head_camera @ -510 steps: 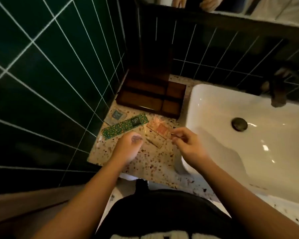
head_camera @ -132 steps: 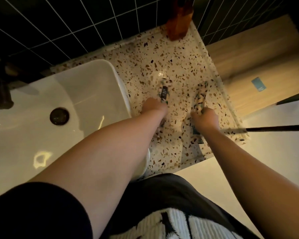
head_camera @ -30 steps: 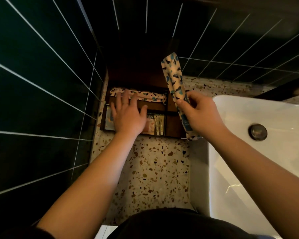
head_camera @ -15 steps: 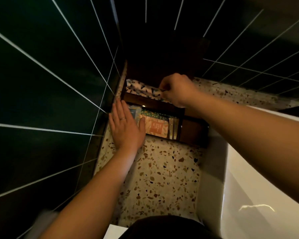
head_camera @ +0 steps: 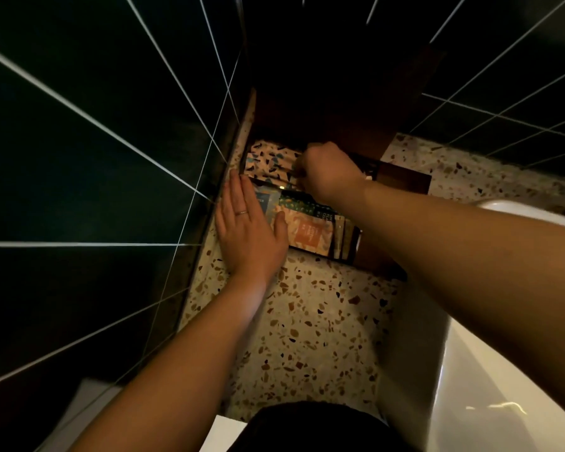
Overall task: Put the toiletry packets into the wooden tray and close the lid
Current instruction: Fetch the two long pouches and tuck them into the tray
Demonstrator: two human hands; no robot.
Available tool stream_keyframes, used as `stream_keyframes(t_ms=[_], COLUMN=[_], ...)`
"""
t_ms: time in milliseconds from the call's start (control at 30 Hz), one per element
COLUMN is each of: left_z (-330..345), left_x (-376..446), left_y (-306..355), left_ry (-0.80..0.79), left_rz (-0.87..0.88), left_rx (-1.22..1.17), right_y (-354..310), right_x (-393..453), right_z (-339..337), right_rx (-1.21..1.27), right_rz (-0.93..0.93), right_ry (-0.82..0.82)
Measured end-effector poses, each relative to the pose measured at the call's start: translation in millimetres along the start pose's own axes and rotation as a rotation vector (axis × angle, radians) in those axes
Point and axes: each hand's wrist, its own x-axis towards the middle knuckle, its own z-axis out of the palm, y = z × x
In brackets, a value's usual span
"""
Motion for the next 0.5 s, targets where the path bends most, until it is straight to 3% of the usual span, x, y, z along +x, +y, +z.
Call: stream_keyframes(t_ms=[100,333,500], left_z=[-0.6,-2.0,-1.5], left_x=[0.2,-0.4,-0.2], left_y=[-0.3,-0.1,0.0], left_ry=[0.005,0.005,-0.004], left_rz=[0.007,0.007,0.006], left_rx=[-0.009,0.003,0.014], right_y=[-1.6,19.9,40.2], right_x=[-10.9,-43.3,-65.8], right_z=[0.8,-20.8,-14.2], right_rx=[-0.223,-0.070,-0.012], right_rz=[-0.084,-0.179,-0.141], right_ry=[0.107,0.299,0.180])
